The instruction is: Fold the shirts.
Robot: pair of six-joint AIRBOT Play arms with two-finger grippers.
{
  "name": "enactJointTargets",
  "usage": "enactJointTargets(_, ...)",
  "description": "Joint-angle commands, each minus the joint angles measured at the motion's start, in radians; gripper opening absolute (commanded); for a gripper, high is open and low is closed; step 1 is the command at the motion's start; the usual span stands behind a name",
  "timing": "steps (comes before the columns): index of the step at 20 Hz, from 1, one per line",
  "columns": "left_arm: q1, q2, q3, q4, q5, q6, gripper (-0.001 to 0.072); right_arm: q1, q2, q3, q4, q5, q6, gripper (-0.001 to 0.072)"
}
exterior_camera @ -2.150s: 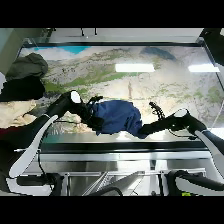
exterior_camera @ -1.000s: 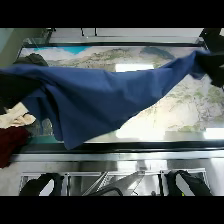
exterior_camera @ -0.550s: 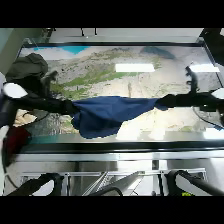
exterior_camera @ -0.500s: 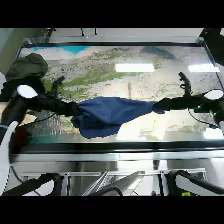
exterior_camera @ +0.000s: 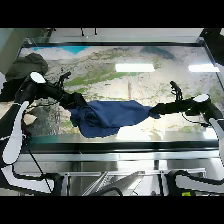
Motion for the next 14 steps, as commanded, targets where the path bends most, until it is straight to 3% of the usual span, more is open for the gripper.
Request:
enactJointTargets(1, 0.018, 0.056, -0.072, 0.038, -0.067, -0.046, 0.0694, 0.001, -0.002, -0.001, -0.001, -0.003, -0.005, 0.0023)
enactJointTargets(8, -0.027, 0.302, -0.653, -0.021, 0.214, -0.063, 0.0693, 0.001, -0.002, -0.001, 0.0, -0.004, -0.009, 0.0023)
enactJointTargets(14, -0.142, 0.299, -0.742, -0.035, 0.484, -0.062, 0.0694, 0.001, -0.002, -0.001, 0.0, 0.0, -0.009, 0.0023)
